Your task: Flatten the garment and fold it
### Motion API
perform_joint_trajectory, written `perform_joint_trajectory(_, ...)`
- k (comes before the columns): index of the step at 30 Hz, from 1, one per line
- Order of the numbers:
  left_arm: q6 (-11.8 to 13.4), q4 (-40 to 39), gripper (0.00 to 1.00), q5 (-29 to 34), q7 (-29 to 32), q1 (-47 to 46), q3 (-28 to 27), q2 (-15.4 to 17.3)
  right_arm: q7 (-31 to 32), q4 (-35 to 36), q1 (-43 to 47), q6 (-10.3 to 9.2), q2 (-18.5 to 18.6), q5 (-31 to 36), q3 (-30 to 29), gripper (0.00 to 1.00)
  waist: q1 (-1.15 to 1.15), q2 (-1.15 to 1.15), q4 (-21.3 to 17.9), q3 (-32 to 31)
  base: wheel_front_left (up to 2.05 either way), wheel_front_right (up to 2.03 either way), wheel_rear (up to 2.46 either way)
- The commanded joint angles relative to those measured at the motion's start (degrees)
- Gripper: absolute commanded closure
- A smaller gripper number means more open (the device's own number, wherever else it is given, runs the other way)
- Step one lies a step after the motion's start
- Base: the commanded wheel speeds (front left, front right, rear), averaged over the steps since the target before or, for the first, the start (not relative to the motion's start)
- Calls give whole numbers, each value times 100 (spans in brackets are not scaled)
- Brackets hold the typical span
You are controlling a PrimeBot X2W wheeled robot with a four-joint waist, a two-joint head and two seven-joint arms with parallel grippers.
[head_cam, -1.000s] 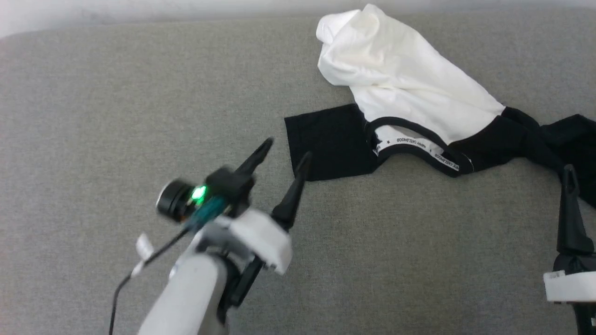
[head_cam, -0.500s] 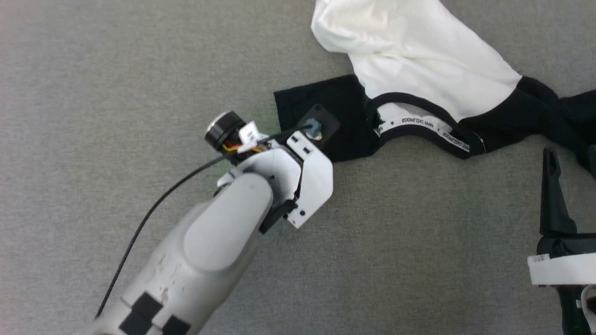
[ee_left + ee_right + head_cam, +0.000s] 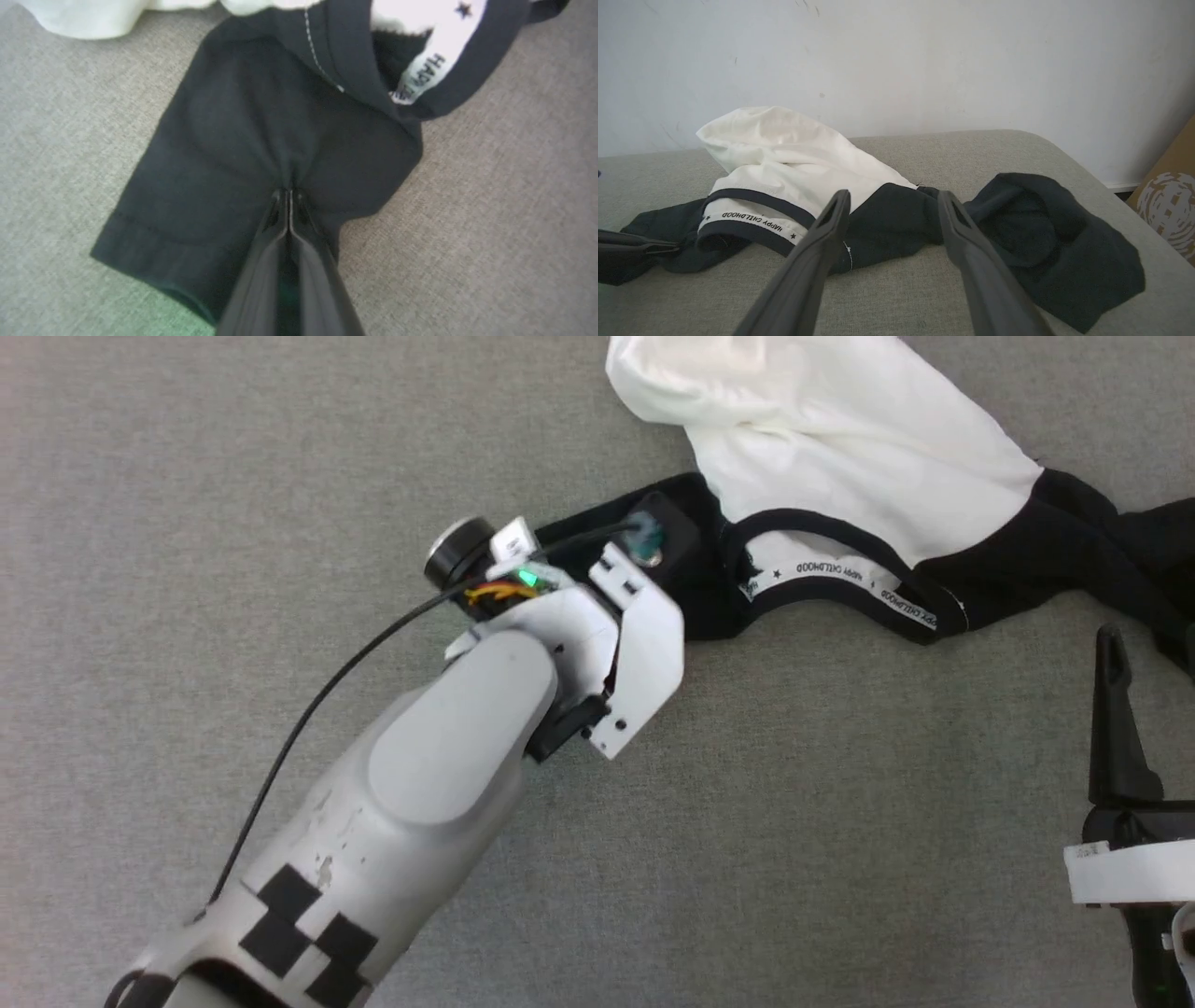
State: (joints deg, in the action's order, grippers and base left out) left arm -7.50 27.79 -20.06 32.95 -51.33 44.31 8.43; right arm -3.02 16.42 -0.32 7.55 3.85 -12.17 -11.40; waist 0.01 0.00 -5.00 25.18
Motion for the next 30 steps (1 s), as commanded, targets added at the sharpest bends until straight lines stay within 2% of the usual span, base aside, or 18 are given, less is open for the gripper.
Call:
perform_joint_trajectory(1,17,68,100,-33,-84,372,41,123,15,-15,1,-6,12,-15,-17,0,-1,0,218,-274,0,0,0)
perform_joint_trajectory(5,302,-553,100,-131,-903,610,-295,208,77,-51,109,-6,-6,-5,51,0,-1,0,446,-643,0,0,0)
perform_joint_trajectory(9,576,-1382,100,-658,-1427,1305,-852,370,152,-96,220,-6,-28,-14,123,0,-1,0,625,-1004,0,0,0)
perform_joint_trajectory(12,920,-2187,100,-943,-1570,2023,-1332,777,204,-99,308,-6,-45,-7,147,0,-1,0,714,-1186,0,0,0)
perform_joint_trajectory(16,1584,-3342,100,-1243,-1563,3302,-2134,1525,256,-83,415,-6,-64,-4,153,0,-1,0,784,-1314,0,0,0)
perform_joint_trajectory(20,2261,-4295,100,-1522,-1585,4698,-3059,2115,301,-78,536,-6,-76,3,100,0,-1,0,863,-1382,0,0,0)
perform_joint_trajectory(22,2515,-4583,100,-1602,-1636,5318,-3466,2310,323,-69,590,-6,-80,5,64,0,-1,0,909,-1412,0,0,0)
perform_joint_trajectory(26,2720,-4706,100,-1684,-1807,6161,-3927,2473,396,-43,655,-6,-86,29,60,0,-1,0,975,-1456,0,0,0)
perform_joint_trajectory(30,2724,-4518,100,-1589,-2081,6393,-3953,2432,484,5,636,-6,-89,59,106,0,-1,0,1002,-1486,0,0,0)
